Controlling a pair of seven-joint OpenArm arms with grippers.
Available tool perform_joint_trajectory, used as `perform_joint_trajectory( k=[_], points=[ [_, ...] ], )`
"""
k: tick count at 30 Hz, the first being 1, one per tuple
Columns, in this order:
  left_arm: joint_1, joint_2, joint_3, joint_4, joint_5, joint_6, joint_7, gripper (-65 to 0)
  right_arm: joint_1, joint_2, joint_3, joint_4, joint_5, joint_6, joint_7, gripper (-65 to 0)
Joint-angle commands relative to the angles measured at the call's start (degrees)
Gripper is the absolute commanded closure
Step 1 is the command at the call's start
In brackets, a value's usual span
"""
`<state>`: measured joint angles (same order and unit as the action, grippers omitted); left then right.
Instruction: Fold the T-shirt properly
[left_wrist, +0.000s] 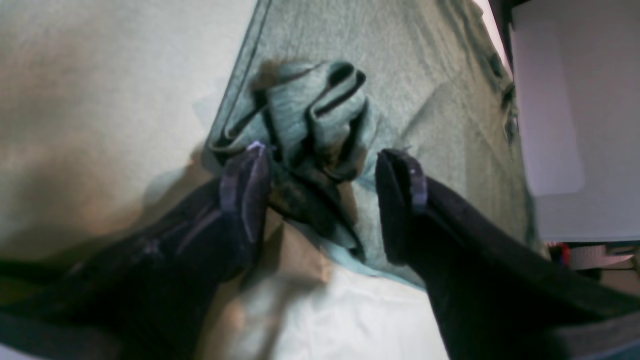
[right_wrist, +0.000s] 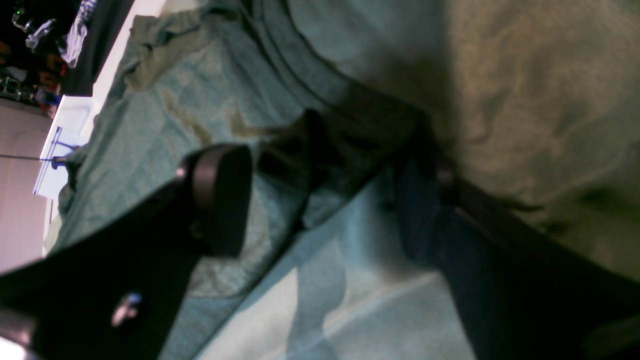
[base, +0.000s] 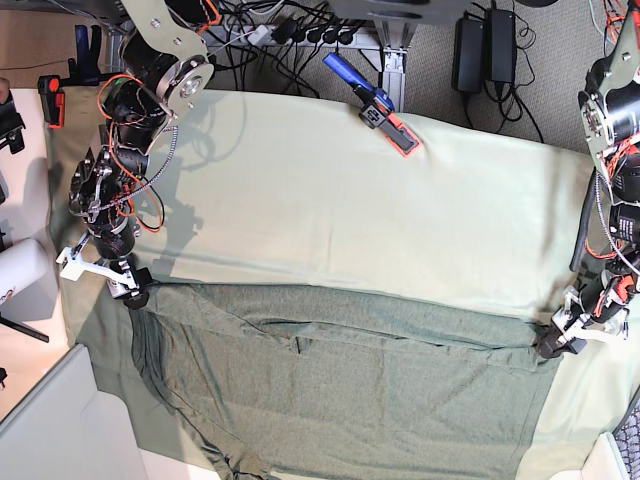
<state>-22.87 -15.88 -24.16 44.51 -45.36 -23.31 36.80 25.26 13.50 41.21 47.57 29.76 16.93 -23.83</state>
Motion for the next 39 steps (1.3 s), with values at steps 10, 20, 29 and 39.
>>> perform_joint_trajectory(
  k=[10, 20, 29, 39],
  points=[
    [-0.9, -1.6, -3.1, 4.1, 3.1, 1.7, 1.4, -37.4, 1.2, 0.9, -0.1, 0.8, 0.2, 0.9, -0.2, -44.1],
    [-0.9, -2.9, -3.1, 7.4, 4.9, 1.7, 0.7, -37.4, 1.2, 0.9, -0.1, 0.8, 0.2, 0.9, -0.5, -44.1],
    [0.0, -3.1, 0.1, 9.9, 6.6, 2.4, 0.2, -37.4, 1.2, 0.9, -0.3, 0.8, 0.2, 0.9, -0.6, -44.1],
    [0.6, -1.9, 0.3, 9.9, 10.4, 5.0, -0.3, -37.4, 1.2, 0.9, -2.6, 0.8, 0.2, 0.9, -0.6, -44.1]
  ],
)
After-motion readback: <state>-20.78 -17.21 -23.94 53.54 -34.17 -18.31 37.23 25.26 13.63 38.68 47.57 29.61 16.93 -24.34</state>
